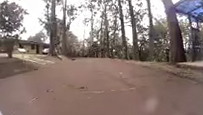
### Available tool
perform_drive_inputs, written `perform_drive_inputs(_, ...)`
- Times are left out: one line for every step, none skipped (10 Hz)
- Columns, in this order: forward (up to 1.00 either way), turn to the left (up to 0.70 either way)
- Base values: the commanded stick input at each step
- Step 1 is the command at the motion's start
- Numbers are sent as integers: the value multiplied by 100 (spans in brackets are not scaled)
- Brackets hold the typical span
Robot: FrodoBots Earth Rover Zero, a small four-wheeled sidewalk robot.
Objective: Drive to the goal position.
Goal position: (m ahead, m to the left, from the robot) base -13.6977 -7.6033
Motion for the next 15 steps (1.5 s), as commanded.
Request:
perform_drive_inputs(0, 70)
perform_drive_inputs(0, 70)
perform_drive_inputs(0, 70)
perform_drive_inputs(0, 70)
perform_drive_inputs(0, 70)
perform_drive_inputs(0, 70)
perform_drive_inputs(0, 70)
perform_drive_inputs(0, 70)
perform_drive_inputs(0, 70)
perform_drive_inputs(0, 70)
perform_drive_inputs(0, 70)
perform_drive_inputs(0, 70)
perform_drive_inputs(0, 70)
perform_drive_inputs(0, 70)
perform_drive_inputs(0, 70)
